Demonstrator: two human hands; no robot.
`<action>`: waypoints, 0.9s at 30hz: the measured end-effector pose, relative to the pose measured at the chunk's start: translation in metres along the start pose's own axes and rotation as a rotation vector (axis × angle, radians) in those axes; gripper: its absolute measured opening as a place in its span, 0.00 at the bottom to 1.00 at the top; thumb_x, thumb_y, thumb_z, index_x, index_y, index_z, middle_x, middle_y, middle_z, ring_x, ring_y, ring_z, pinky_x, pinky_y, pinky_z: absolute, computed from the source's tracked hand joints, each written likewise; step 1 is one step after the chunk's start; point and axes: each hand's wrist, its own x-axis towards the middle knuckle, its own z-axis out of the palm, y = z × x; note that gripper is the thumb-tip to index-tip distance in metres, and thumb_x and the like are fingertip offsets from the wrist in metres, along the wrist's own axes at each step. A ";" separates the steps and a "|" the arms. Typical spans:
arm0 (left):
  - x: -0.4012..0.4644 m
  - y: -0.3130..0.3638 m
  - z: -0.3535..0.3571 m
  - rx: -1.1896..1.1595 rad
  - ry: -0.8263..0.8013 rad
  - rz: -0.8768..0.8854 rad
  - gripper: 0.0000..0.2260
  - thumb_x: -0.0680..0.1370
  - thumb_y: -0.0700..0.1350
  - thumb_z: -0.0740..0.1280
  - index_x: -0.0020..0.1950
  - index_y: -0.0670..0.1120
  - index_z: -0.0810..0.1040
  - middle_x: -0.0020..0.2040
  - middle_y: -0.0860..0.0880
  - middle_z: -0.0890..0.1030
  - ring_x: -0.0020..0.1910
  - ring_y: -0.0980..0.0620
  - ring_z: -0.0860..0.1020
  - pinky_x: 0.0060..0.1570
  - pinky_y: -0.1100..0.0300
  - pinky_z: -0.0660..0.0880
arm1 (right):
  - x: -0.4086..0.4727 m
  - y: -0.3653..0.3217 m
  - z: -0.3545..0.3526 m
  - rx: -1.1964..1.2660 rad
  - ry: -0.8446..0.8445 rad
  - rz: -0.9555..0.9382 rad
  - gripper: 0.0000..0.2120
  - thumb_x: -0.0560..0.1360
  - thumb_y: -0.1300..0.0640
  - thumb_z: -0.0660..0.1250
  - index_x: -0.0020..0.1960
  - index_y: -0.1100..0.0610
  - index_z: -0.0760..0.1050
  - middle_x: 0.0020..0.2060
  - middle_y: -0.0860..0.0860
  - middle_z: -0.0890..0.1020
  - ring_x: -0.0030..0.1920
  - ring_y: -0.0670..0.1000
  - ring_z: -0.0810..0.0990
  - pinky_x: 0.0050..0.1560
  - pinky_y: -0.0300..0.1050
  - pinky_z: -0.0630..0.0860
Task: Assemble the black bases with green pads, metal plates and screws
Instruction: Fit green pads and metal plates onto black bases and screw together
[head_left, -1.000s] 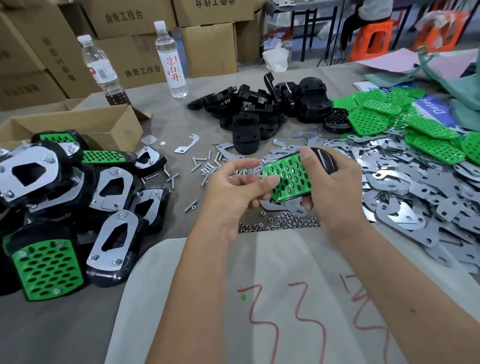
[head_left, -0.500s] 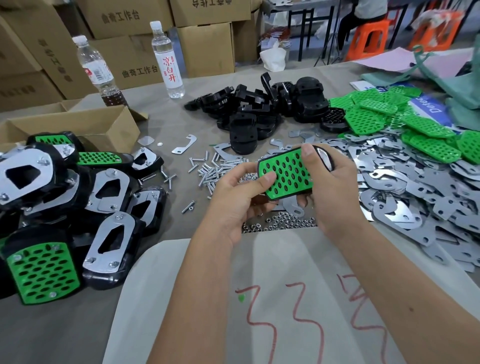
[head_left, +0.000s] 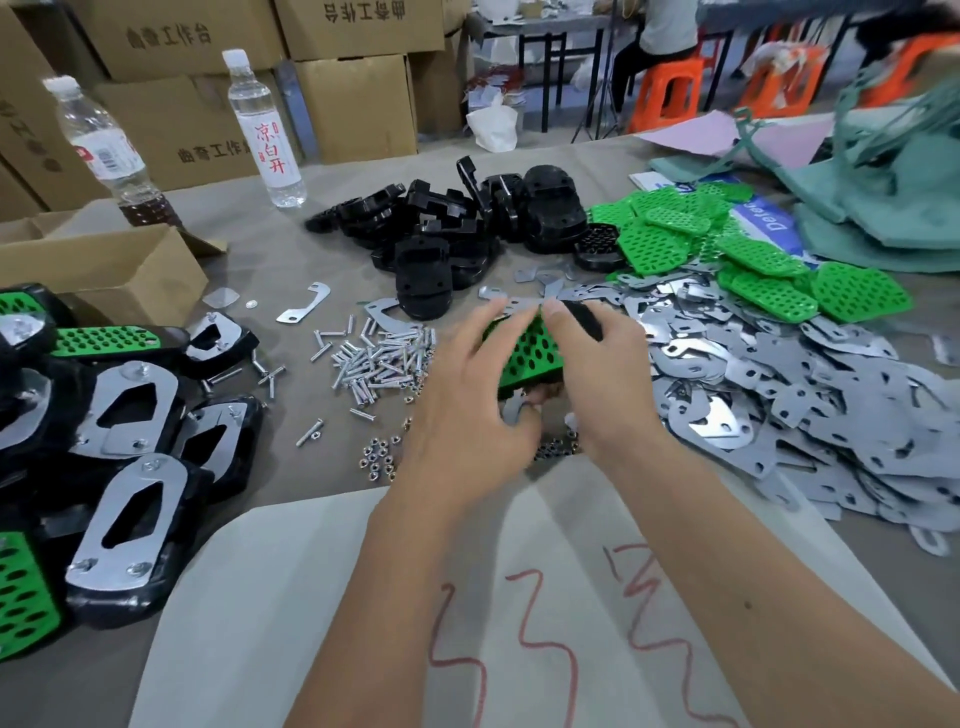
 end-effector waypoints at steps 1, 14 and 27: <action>-0.001 0.001 0.001 0.028 -0.016 0.004 0.38 0.67 0.37 0.66 0.79 0.48 0.69 0.77 0.49 0.69 0.77 0.49 0.65 0.78 0.54 0.62 | -0.002 -0.003 0.000 0.062 -0.082 0.048 0.15 0.82 0.50 0.69 0.43 0.60 0.82 0.34 0.53 0.81 0.33 0.53 0.82 0.27 0.44 0.77; 0.002 0.028 0.009 -0.706 0.139 -0.459 0.12 0.83 0.36 0.65 0.62 0.50 0.80 0.52 0.49 0.87 0.53 0.46 0.86 0.53 0.45 0.83 | 0.019 -0.041 -0.110 -0.869 -0.150 -0.092 0.16 0.79 0.46 0.72 0.39 0.55 0.83 0.30 0.50 0.85 0.32 0.51 0.82 0.35 0.47 0.79; 0.002 0.043 0.023 -1.400 0.032 -0.741 0.15 0.84 0.33 0.57 0.68 0.31 0.74 0.60 0.36 0.84 0.56 0.40 0.86 0.47 0.52 0.84 | 0.017 -0.063 -0.141 -1.367 -0.487 0.021 0.10 0.75 0.51 0.76 0.39 0.57 0.85 0.34 0.53 0.86 0.37 0.52 0.83 0.36 0.44 0.77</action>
